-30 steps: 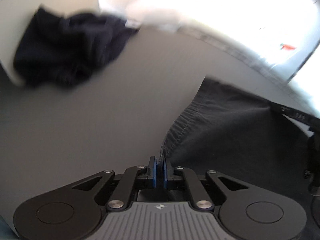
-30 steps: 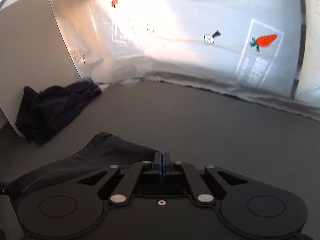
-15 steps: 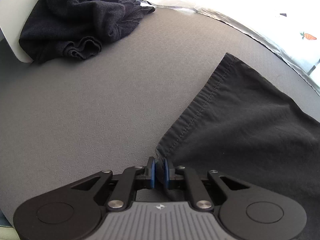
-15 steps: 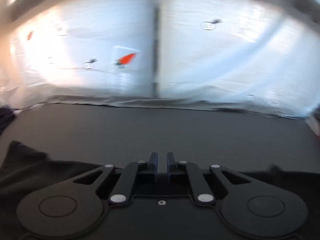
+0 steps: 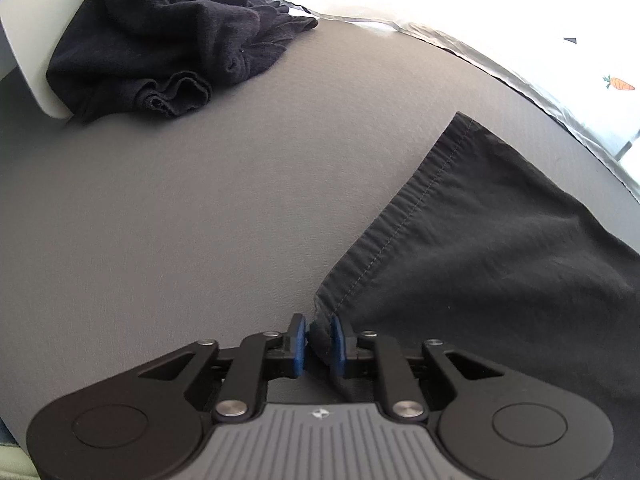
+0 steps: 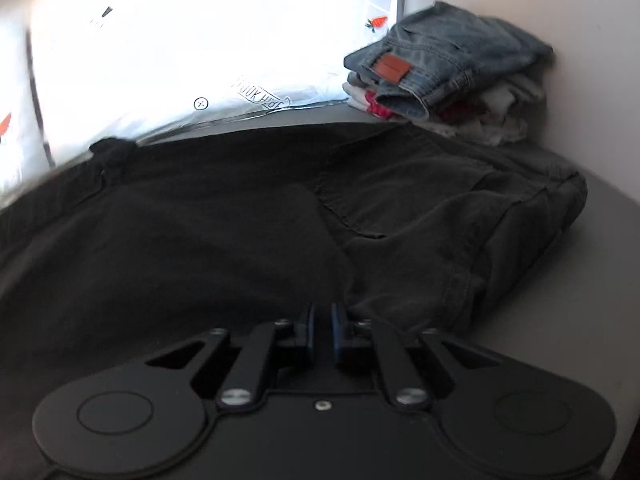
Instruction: Fold clothes
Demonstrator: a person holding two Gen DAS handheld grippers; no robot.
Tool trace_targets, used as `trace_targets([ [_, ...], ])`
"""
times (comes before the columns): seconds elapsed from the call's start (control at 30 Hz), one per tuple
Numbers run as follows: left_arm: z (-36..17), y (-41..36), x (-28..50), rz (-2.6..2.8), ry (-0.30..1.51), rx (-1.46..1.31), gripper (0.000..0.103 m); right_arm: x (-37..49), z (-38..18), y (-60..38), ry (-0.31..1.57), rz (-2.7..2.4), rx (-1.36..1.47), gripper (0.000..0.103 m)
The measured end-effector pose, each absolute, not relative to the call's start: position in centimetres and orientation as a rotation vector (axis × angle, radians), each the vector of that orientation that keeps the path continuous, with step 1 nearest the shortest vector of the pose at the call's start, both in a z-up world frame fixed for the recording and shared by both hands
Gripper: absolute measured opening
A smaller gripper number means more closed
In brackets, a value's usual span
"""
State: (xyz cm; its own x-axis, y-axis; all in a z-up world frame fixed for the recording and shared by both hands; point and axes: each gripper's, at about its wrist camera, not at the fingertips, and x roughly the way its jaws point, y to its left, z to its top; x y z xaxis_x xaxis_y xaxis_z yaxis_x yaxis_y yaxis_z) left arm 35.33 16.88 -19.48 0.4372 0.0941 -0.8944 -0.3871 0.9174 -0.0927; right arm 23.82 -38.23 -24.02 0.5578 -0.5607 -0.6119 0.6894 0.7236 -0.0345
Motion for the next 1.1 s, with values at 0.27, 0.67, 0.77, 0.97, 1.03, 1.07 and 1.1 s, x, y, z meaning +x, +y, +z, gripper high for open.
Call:
trace_targets([
  [0.27,-19.3,17.5,32.7,0.254,1.051,-0.463,0.047,24.7,-25.0,-36.0,0.659,-0.801,0.046,0.013],
  [0.67,-21.2,18.1,31.5,0.236,1.035,-0.528,0.059,25.3,-25.2,-34.3,0.695,-0.84,-0.063,0.014],
  [0.77,-21.3,18.0,31.9,0.221,1.032,-0.502,0.057,25.5,-25.2,-34.0,0.7,-0.847,-0.079,0.014],
  [0.97,-21.1,18.0,32.5,0.241,0.997,-0.497,0.022,25.7,-25.3,-33.8,0.705,-0.85,-0.095,0.014],
  [1.03,-20.7,18.2,32.5,0.23,0.977,-0.515,0.016,25.6,-25.3,-33.9,0.703,-0.848,-0.09,0.014],
  [1.07,-20.4,18.2,32.4,0.22,0.965,-0.521,0.015,25.5,-25.2,-33.9,0.7,-0.845,-0.082,0.014],
  [1.1,-19.9,18.1,32.3,0.213,0.946,-0.527,0.015,25.4,-25.2,-34.0,0.697,-0.842,-0.073,0.014],
])
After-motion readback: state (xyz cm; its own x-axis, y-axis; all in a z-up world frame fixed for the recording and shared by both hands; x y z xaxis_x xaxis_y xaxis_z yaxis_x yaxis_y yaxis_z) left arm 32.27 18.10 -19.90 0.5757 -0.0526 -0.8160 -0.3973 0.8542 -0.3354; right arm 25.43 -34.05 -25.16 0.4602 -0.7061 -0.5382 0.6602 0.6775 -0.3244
